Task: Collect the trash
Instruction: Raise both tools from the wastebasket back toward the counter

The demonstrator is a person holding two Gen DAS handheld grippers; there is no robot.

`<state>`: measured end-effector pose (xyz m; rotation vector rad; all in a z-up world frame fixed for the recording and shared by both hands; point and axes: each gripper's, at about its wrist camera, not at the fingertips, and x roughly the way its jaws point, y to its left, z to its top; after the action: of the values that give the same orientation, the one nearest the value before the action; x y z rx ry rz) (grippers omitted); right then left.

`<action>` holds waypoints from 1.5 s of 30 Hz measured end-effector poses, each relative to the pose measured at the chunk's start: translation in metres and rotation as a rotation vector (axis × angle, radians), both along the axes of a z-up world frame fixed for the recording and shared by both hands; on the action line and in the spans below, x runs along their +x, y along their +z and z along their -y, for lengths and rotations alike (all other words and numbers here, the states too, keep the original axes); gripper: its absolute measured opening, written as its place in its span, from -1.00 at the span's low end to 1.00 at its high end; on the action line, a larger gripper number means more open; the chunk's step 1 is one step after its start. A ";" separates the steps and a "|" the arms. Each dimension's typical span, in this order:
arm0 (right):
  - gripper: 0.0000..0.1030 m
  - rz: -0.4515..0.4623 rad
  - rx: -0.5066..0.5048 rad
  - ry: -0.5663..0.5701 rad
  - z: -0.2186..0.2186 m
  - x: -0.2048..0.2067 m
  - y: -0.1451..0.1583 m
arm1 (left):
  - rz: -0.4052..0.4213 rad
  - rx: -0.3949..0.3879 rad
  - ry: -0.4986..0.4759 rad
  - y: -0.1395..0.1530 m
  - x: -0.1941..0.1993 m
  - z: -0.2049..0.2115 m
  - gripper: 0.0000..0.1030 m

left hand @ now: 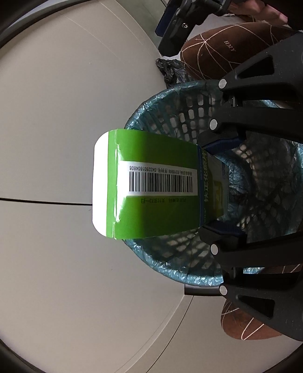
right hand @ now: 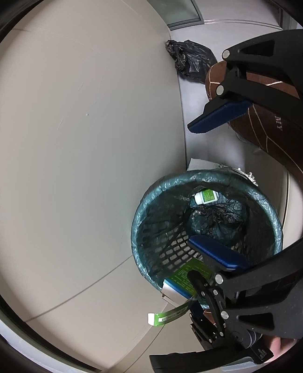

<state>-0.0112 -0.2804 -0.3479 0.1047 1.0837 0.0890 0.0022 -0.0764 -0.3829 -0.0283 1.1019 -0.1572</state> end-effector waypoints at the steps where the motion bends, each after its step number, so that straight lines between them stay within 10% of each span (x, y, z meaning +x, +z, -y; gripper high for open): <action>1: 0.66 -0.002 0.005 -0.002 0.001 0.000 0.000 | 0.001 0.002 0.003 0.000 0.000 0.000 0.15; 12: 0.66 0.023 -0.005 0.011 -0.002 -0.004 0.007 | 0.051 -0.004 0.042 -0.004 -0.008 0.001 0.78; 45: 0.85 0.455 -0.019 -0.031 0.001 -0.014 0.202 | 0.416 -0.014 0.162 0.251 -0.026 -0.069 0.89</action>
<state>-0.0256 -0.2816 -0.1464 0.0788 0.6283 0.0705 -0.0234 -0.0071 -0.1318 -0.0925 0.6800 -0.0225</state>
